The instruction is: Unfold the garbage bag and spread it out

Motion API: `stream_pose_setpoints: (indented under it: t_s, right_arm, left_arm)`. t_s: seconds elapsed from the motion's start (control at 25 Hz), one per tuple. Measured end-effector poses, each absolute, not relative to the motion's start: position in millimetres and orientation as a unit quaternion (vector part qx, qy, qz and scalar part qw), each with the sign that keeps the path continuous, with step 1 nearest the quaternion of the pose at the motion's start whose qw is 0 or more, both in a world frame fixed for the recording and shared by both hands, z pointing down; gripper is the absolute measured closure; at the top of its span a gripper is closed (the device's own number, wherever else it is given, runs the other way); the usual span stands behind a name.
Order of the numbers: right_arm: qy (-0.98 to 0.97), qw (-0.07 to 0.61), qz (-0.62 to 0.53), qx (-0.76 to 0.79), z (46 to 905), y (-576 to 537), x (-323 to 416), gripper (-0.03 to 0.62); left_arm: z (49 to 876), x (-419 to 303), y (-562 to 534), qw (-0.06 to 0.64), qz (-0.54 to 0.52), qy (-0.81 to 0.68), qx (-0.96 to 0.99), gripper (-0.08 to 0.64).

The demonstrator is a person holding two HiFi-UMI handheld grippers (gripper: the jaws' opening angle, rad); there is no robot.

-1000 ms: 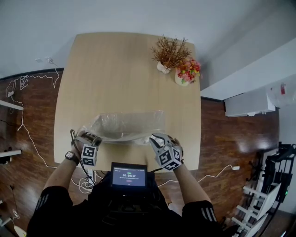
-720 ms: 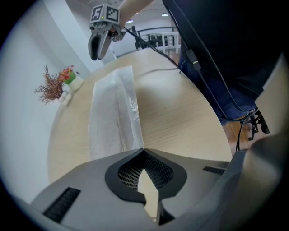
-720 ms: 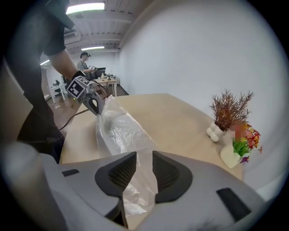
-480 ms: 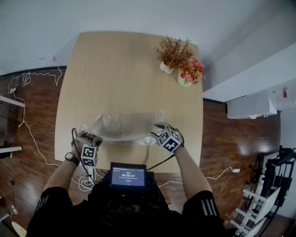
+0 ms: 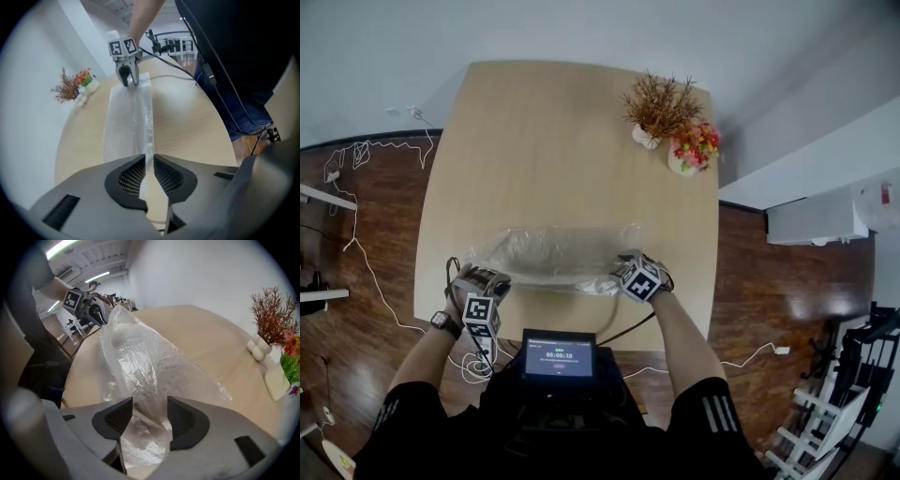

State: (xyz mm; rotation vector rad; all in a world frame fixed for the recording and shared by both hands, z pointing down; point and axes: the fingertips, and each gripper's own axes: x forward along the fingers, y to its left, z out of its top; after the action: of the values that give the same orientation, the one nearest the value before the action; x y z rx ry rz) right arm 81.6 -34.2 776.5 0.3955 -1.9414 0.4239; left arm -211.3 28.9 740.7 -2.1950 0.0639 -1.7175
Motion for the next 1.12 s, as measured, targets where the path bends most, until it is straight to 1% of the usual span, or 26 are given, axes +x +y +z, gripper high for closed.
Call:
stream_pose_setpoints:
  t_s: [0.08, 0.16, 0.24, 0.44, 0.68, 0.8, 0.88, 1.12]
  right_arm:
    - [-0.813, 0.528, 0.178, 0.168, 778.8, -33.8, 82.9, 0.318]
    - [-0.814, 0.526, 0.179, 0.170, 781.3, -32.8, 82.5, 0.318]
    - [-0.816, 0.522, 0.184, 0.166, 783.7, -30.3, 81.3, 0.304]
    - [-0.819, 0.518, 0.184, 0.168, 784.5, -29.7, 80.5, 0.304]
    - [-0.820, 0.517, 0.179, 0.167, 783.9, -30.1, 80.4, 0.304]
    - [-0.820, 0.518, 0.174, 0.167, 780.5, -31.4, 80.6, 0.301]
    - [-0.821, 0.518, 0.173, 0.167, 782.7, -30.9, 81.5, 0.301]
    - [-0.820, 0.521, 0.170, 0.166, 780.1, -29.8, 81.3, 0.301]
  left_arm:
    - [729.3, -205.1, 27.0, 0.172, -0.594, 0.036, -0.785, 0.502]
    - [723.3, -205.4, 24.3, 0.172, -0.590, 0.051, -0.787, 0.497]
    - [711.1, -203.4, 17.2, 0.169, -0.584, 0.071, -0.791, 0.494]
    - [638.8, -175.9, -22.5, 0.147, -0.533, 0.135, -0.822, 0.494]
    - [599.2, -170.2, -40.2, 0.120, -0.551, 0.108, -0.819, 0.494]
    - [601.6, -180.3, -57.4, 0.118, -0.552, 0.114, -0.817, 0.494]
    - [609.8, -188.9, -69.1, 0.105, -0.560, 0.122, -0.813, 0.494]
    - [677.5, -217.7, -62.0, 0.049, -0.640, 0.054, -0.765, 0.494]
